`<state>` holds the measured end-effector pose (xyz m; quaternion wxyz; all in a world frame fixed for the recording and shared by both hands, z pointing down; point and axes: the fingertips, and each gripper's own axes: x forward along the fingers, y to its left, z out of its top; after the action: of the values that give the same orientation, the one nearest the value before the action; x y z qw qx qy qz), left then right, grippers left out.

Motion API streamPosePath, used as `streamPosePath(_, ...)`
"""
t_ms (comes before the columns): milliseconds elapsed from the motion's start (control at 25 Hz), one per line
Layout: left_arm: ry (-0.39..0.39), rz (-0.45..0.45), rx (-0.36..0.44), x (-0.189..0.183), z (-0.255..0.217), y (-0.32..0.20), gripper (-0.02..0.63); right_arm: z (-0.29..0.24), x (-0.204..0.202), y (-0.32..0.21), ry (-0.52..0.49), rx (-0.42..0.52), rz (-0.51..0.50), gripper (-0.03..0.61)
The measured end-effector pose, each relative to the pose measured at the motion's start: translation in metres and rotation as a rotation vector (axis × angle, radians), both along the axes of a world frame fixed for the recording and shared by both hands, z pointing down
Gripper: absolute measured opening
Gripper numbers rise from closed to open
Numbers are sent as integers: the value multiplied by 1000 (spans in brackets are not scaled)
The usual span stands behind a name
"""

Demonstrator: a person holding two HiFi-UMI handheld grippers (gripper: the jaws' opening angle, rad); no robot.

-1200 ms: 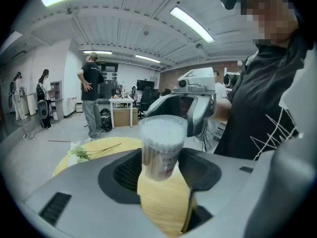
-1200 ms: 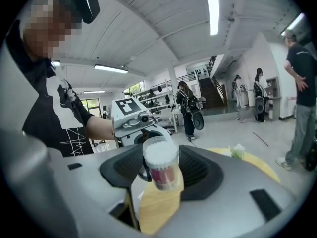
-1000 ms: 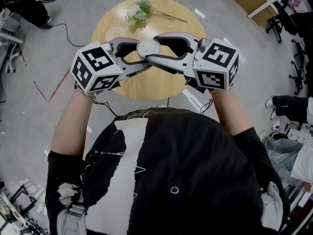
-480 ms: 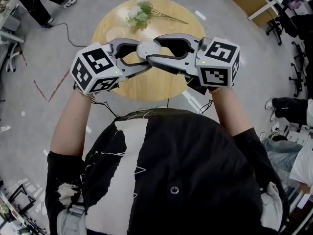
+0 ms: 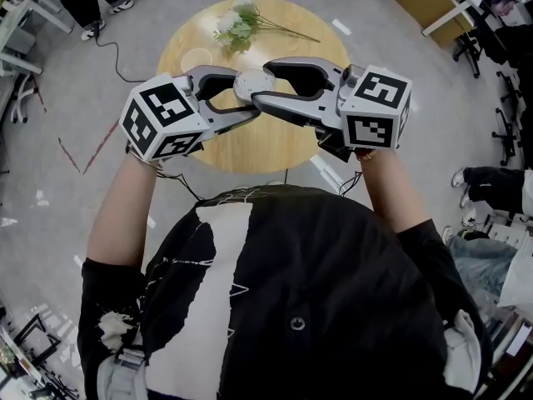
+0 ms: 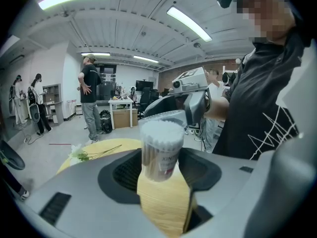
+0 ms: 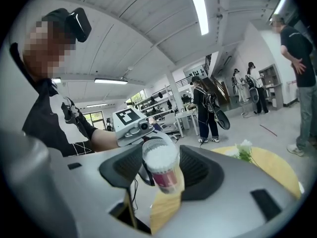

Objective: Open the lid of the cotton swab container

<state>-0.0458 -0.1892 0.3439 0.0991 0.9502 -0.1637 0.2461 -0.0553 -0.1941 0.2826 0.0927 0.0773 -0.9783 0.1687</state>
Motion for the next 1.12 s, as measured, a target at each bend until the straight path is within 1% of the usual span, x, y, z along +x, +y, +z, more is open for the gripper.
streamPosePath(360, -10, 7, -8, -2, 6, 3, 244, -13, 5, -6, -73, -1, 39, 229)
streamPosePath(560, -9, 14, -15, 1, 4, 4, 244, -19, 7, -10, -84, -8, 46, 225)
streamPosePath(840, -12, 32, -13, 2, 7, 7, 244, -26, 14, -22, -126, -26, 83, 225)
streamPosePath(1000, 2, 42, -7, 3, 3, 8, 245, -32, 18, -28, -162, -38, 108, 202)
streamPosePath(1120, 13, 46, -7, 5, -1, 9, 245, -30, 20, -31, -161, -54, 114, 186)
